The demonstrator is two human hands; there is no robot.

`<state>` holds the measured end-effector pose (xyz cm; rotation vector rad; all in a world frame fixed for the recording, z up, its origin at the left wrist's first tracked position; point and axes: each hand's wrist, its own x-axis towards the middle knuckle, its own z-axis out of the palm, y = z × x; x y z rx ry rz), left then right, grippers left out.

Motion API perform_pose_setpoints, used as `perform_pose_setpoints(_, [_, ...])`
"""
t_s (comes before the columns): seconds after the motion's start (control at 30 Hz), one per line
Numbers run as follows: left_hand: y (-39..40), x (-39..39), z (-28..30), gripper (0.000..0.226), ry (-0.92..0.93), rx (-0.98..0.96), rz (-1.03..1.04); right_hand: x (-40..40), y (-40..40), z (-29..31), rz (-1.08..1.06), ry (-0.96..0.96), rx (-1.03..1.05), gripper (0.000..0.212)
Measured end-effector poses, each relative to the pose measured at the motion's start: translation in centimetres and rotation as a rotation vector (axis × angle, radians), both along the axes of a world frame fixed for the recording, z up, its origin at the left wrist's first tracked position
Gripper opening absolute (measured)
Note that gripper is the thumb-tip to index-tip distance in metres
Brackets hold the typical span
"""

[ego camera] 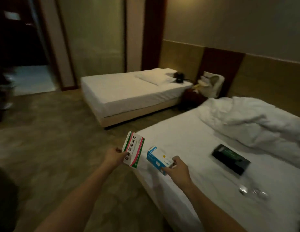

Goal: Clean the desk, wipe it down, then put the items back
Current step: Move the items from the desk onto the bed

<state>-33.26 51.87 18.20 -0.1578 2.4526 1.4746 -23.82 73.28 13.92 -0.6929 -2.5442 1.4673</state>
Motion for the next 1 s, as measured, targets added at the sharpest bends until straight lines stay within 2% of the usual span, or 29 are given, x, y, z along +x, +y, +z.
perform_pose_setpoints(0.07, [5.9, -1.3, 0.2, 0.010, 0.028, -0.033, -0.119, 1.3, 4.5, -0.1, -0.124, -0.021, -0.006, 0.032])
perform_pose_setpoints(0.17, [13.4, -2.5, -0.3, 0.020, 0.075, -0.085, -0.278, 3.4, 9.8, -0.6, -0.255, -0.047, 0.028, 0.034])
perform_pose_setpoints(0.23, [18.6, -2.7, -0.8, 0.018, 0.102, -0.124, -0.398, 4.6, 13.4, -1.3, -0.368, -0.063, -0.006, 0.032])
perform_pose_setpoints(0.47, [35.8, -5.9, -5.2, 0.022, 0.053, -0.156, -0.694, 5.2, 24.7, -4.4, -0.677, -0.104, -0.129, 0.038])
perform_pose_setpoints(0.57, [43.1, -8.5, -7.3, 0.023, 0.012, -0.159, -0.761, 3.1, 29.8, -5.9, -0.783, -0.134, -0.172, 0.035])
perform_pose_setpoints(0.7, [50.9, -11.5, -11.0, 0.012, -0.110, -0.205, -0.806, 0.2, 36.5, -8.8, -0.881, -0.211, -0.238, 0.039])
perform_pose_setpoints(1.0, [63.9, -13.4, -23.8, 0.015, -0.345, -0.348, -0.874, -4.2, 46.9, -19.3, -1.052, -0.301, -0.460, 0.037])
